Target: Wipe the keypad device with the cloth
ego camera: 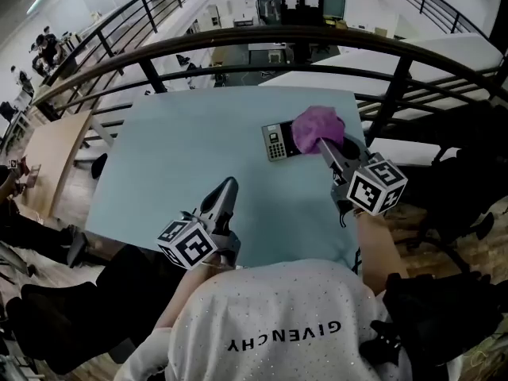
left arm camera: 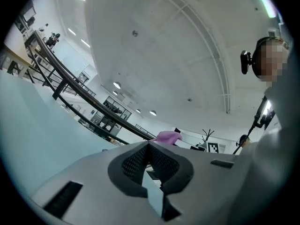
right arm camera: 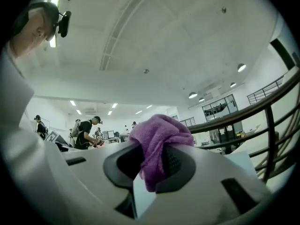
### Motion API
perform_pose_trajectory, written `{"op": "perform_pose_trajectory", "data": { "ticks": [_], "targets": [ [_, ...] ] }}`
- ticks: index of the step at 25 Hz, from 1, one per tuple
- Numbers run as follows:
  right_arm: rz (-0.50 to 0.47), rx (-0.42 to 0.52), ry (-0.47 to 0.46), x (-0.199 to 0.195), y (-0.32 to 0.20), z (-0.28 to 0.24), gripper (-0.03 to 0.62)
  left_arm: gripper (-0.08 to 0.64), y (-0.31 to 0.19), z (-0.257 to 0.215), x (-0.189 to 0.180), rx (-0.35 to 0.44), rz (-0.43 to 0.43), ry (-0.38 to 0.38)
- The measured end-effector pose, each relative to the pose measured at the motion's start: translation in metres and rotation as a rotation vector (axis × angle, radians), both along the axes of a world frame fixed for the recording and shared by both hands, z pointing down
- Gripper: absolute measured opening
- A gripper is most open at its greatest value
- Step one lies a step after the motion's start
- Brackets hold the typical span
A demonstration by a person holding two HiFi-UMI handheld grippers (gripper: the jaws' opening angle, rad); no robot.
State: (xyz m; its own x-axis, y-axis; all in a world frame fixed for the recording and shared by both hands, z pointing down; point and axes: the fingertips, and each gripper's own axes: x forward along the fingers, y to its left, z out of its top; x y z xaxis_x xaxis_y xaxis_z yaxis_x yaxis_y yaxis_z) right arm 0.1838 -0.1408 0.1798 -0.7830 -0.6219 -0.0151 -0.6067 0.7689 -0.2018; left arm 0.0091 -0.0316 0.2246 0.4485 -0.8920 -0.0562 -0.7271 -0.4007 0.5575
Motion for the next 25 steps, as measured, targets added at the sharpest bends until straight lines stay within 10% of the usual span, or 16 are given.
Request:
{"op": "perform_pose_trajectory", "data": {
  "ticks": [8,25],
  "targets": [
    [-0.031,-0.241,0.06,0.047,0.039,0.084,0.052,0.0,0.015,0.023,0.031,-0.041,-0.069,-0.01],
    [-0.132,-0.33,0.23,0.027,0.082,0.165,0.049,0.0,0.052,0.037,0.011,-0.054,-0.1,-0.173]
  ]
}}
